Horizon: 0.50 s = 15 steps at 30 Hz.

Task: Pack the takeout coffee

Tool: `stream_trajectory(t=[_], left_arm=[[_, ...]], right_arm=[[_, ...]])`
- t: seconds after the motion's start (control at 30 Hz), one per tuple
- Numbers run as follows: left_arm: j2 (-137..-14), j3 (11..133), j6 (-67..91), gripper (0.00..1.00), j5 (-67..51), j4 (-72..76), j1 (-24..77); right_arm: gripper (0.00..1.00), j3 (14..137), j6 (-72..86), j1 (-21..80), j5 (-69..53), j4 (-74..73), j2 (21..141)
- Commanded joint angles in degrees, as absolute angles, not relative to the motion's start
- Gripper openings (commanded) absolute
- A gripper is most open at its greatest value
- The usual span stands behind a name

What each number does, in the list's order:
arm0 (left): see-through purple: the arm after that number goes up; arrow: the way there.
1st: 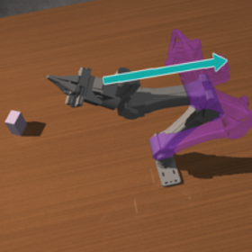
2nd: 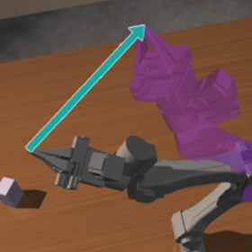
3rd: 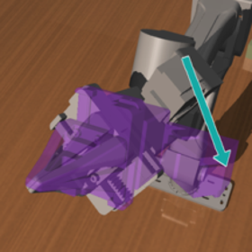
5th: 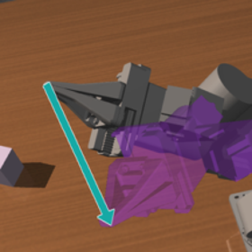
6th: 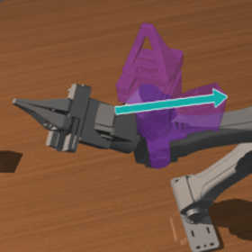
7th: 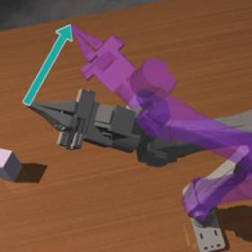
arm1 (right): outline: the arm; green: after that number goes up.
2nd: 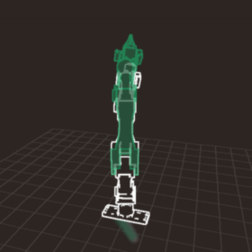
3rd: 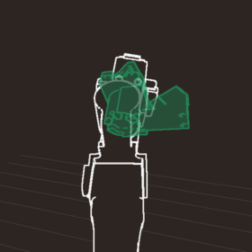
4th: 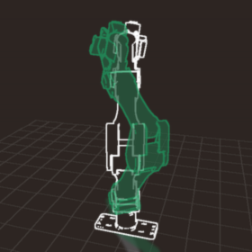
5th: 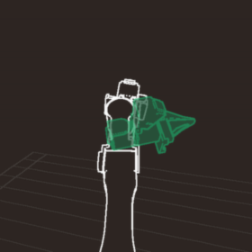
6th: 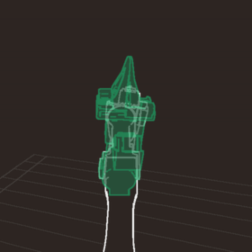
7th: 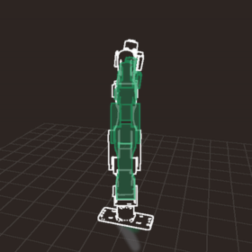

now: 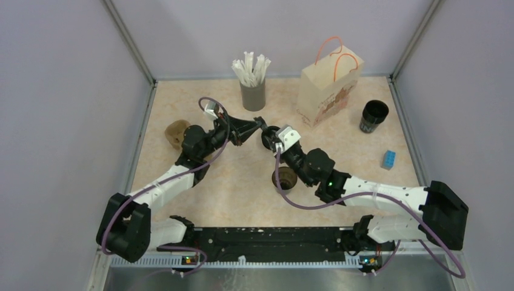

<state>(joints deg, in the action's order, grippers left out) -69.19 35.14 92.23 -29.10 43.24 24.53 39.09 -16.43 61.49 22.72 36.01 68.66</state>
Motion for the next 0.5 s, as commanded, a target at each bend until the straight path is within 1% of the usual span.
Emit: stream_trajectory(t=[0.0,0.03,0.1,0.17,0.23,0.33,0.47], left_arm=[[-70.07,34.78,92.13,0.0,-30.14,49.51,24.79],[-70.13,34.72,91.78,0.0,-30.12,49.44,24.72],[-70.07,34.85,90.39,0.0,-30.63,49.46,24.61],[-70.21,35.35,88.52,0.0,-32.09,49.46,24.19],[-70.55,36.56,86.0,0.0,-35.43,49.35,23.52],[-71.39,39.01,82.19,0.0,-41.9,50.13,23.12],[-72.16,41.36,77.58,0.0,-51.57,53.06,23.12]], right_arm=[[0.34,39.08,-16.2,62.35,22.85,38.13,68.28],[0.41,38.96,-15.74,62.37,22.93,37.57,68.06],[0.57,39.38,-13.58,62.32,23.1,34.3,67.22],[0.67,40.8,-9.83,62.4,22.65,28.07,65.51],[0.71,41.5,-5.77,62.33,21.99,22.26,62.83],[0.75,40.34,0.36,60.99,18.84,17.45,55.82],[0.8,37.27,12.08,54.9,6.05,15.56,46.66]])
